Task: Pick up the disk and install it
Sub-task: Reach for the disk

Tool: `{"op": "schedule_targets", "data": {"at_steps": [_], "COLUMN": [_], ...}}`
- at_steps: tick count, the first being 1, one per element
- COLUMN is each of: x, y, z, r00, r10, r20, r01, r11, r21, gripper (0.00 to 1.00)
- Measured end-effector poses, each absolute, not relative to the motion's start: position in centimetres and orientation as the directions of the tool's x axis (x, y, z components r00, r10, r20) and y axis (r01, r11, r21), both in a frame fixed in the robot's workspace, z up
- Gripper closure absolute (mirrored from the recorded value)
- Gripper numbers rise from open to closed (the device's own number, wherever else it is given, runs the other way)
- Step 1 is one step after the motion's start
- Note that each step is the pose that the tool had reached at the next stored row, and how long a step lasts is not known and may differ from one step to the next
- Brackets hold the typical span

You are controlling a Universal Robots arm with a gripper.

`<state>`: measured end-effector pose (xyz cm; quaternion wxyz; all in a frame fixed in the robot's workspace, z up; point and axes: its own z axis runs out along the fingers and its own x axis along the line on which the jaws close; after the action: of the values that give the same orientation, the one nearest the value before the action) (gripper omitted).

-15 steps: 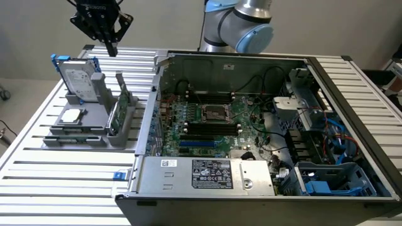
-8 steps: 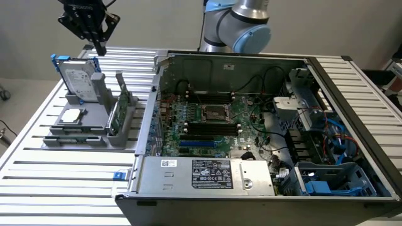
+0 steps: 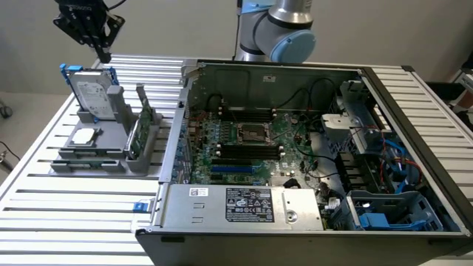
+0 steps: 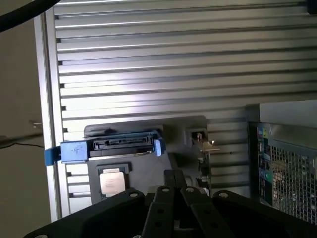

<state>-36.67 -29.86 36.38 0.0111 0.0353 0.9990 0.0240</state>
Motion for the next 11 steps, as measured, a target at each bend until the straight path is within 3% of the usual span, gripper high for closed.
{"op": "schedule_targets", "data": {"at_steps": [11], "x": [-41.7], "y": [-27.8], "z": [35.8], "r00": [-0.997], "r10": [0.071], "r20": [-0.020], "r01": [0.070], "r11": [0.996], "r21": [0.049], "gripper": [0.89]}}
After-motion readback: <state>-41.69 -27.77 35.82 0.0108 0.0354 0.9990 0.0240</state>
